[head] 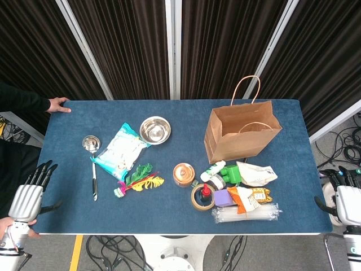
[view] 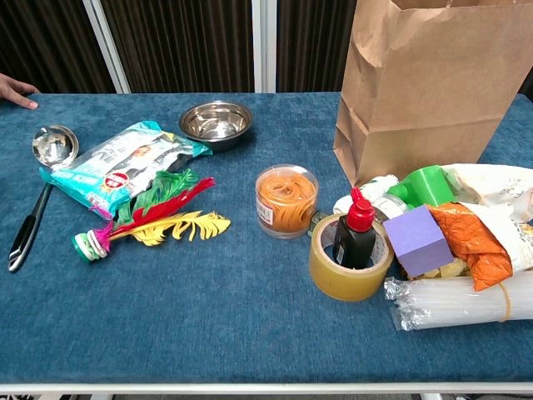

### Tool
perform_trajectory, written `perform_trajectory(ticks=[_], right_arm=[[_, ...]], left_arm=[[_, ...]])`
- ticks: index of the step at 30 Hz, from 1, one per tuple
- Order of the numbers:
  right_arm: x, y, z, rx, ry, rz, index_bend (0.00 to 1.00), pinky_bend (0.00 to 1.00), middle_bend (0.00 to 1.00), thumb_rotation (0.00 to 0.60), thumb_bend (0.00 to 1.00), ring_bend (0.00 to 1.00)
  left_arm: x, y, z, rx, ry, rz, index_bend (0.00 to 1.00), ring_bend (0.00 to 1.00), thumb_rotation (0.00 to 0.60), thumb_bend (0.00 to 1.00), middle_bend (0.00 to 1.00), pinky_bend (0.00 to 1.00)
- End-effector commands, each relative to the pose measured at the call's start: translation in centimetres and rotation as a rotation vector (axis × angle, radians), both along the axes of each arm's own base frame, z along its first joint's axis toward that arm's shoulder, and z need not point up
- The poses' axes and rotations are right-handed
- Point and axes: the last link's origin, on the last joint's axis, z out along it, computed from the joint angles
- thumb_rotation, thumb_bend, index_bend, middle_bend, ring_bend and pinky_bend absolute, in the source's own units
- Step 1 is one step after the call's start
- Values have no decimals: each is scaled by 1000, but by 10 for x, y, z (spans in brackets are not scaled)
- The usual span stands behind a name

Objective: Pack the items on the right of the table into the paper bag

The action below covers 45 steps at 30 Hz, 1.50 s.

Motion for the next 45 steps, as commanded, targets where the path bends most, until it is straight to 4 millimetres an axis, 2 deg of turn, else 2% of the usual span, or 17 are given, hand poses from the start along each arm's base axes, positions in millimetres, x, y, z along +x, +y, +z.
perform_trajectory(ticks=[1,11,18,25,26,28,31,35,45], right_arm=[[6,0,-1,5,-17,12,231,154,221,600,120,74],[45,0,-18,123,-29,115,231,158,228,600,120,75],[71,7,-48,295,-3,180,231,161,230,600,95,75],[81,-1,-84,409,-11,185,229,168,223,600,73,75],[83,-2,-89,418,-19,188,226,168,223,600,72,75],[87,-5,-94,426,-24,200,210,168,216,600,72,74],[94,-8,-99,419,-35,228,150,168,176,600,73,63],[100,-11,-107,420,-51,259,136,168,160,600,73,52],[98,-10,-130,506,4,232,135,168,163,600,74,52]], left_arm=[[1,2,-1,-7,2,-3,74,24,600,162,122,160],[-2,0,-3,-5,-7,14,74,24,600,162,122,160],[-7,-7,2,-2,-8,11,73,24,600,163,122,160],[-15,-14,6,-2,-6,23,74,24,600,162,122,160],[-12,-8,4,3,-12,17,74,24,600,162,122,160],[-8,3,0,15,-12,26,74,24,600,162,122,160],[-7,7,0,27,-10,38,74,24,600,162,122,160],[-9,8,1,31,-7,51,74,24,600,162,122,160],[-13,5,7,39,-14,57,74,24,600,163,122,160]])
